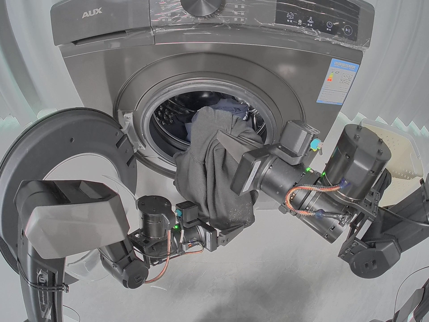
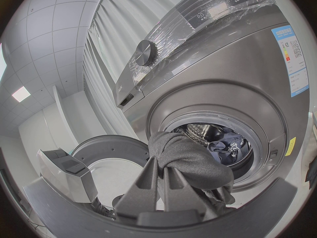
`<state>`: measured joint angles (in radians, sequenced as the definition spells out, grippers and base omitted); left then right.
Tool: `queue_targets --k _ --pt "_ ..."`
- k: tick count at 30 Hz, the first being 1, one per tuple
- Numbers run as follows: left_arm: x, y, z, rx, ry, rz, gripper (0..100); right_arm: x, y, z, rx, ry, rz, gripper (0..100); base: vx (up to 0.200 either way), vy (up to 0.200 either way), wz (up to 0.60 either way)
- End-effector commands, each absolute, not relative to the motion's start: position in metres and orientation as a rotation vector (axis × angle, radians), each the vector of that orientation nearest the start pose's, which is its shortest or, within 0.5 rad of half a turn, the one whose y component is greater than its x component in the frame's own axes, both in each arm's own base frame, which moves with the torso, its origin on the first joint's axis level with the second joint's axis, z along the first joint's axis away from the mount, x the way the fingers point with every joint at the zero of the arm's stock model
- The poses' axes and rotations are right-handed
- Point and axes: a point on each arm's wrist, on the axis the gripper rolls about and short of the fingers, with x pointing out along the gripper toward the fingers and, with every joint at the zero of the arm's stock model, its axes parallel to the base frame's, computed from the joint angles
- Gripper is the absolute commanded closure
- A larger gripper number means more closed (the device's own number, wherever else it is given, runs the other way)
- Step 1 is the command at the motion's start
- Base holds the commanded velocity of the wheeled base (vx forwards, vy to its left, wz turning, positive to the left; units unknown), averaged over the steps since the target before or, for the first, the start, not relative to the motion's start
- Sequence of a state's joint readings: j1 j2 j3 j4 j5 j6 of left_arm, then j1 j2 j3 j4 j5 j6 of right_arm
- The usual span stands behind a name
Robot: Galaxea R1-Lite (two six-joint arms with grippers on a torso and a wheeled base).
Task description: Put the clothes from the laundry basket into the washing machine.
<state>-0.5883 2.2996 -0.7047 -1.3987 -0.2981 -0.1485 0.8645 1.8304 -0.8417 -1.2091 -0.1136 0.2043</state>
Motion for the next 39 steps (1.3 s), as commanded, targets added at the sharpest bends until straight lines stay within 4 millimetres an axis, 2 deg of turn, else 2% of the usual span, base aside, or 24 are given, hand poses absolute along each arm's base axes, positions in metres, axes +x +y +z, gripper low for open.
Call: queue_targets --k 1,8,9,14,20,25,27,28,31,35,39 --pt "0.306 -0.213 0.029 -0.111 0.251 -0.870 0 0.220 0.254 0.209 0.301 -0.124 0.768 100 0.000 0.000 0.00" --pt "0.307 -0.215 0.030 -0.116 0.210 -0.854 0 0.220 0.254 0.207 0.299 -0.122 0.766 100 0.000 0.000 0.00" --pt "0.307 -0.215 0.030 -0.116 0.210 -0.854 100 0.220 0.254 0.207 0.299 -0.122 0.766 100 0.000 0.000 0.00" --pt "0.303 -0.214 0.034 -0.117 0.192 -0.859 100 0.224 0.251 0.207 0.297 -0.121 0.752 100 0.000 0.000 0.00" --pt "0.281 -0.213 0.047 -0.117 0.167 -0.890 100 0.226 0.251 0.205 0.295 -0.119 0.747 100 0.000 0.000 0.00" --pt "0.245 -0.205 0.065 -0.102 0.168 -0.938 100 0.231 0.255 0.200 0.289 -0.108 0.743 100 0.000 0.000 0.00" --pt "0.240 -0.203 0.069 -0.102 0.167 -0.948 100 0.232 0.256 0.198 0.287 -0.105 0.743 100 0.000 0.000 0.00" --pt "0.228 -0.200 0.074 -0.097 0.168 -0.966 100 0.233 0.257 0.196 0.287 -0.104 0.743 100 0.000 0.000 0.00" --pt "0.213 -0.193 0.080 -0.080 0.172 -0.982 100 0.234 0.259 0.193 0.287 -0.108 0.743 100 0.000 0.000 0.00" --pt "0.202 -0.184 0.092 -0.038 0.122 -0.998 100 0.234 0.258 0.191 0.285 -0.100 0.743 100 0.000 0.000 0.00" --pt "0.200 -0.181 0.103 -0.047 0.080 -0.993 100 0.234 0.258 0.191 0.285 -0.100 0.743 100 0.000 0.000 0.00"
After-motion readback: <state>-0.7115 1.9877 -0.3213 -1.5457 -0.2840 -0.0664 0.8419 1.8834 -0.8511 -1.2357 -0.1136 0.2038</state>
